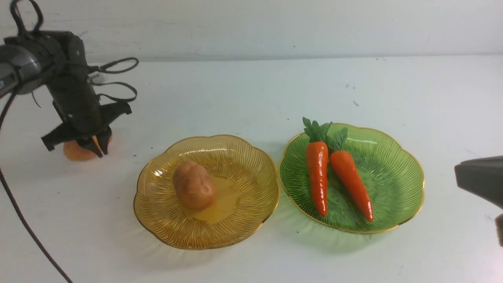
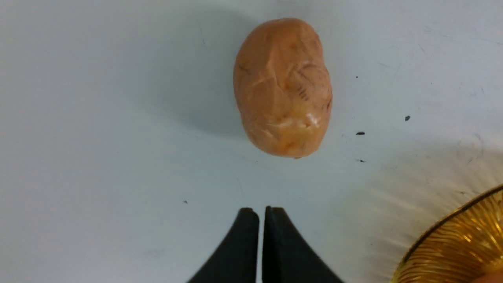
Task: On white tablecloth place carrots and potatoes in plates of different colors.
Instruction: 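Put the potatoes from the left side into the left plate with the left gripper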
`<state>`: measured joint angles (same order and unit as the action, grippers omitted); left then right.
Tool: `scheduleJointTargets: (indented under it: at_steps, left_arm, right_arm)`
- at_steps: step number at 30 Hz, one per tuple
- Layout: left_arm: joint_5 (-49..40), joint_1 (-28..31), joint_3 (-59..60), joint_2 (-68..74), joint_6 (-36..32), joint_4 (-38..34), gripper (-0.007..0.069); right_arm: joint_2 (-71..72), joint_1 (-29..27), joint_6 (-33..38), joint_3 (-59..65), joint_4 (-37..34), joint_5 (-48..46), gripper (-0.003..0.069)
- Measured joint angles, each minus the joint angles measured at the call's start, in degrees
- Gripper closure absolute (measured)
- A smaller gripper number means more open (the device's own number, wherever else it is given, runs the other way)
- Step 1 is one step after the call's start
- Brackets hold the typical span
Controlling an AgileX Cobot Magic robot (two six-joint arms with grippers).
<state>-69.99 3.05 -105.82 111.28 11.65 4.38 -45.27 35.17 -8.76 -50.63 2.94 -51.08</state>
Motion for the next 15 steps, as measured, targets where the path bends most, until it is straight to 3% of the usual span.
scheduleJointTargets:
  at_steps: [5, 10, 15]
  left_arm:
    - [1.7, 0.0, 0.0, 1.3, -2.1, 0.0, 0.0531]
    - [6.0, -0.1, 0.0, 3.6, -0.1, 0.3, 0.0372]
    - [7.8, -0.1, 0.0, 5.9, 4.6, 2.0, 0.0165]
  right_arm:
    - [0.0, 0.0, 0.0, 0.0, 0.0, -0.2, 0.0674]
    - [0.0, 0.0, -0.2, 0.0, 0.0, -0.7, 0.0674]
    - [0.0, 0.0, -2.2, 0.0, 0.0, -1.0, 0.0674]
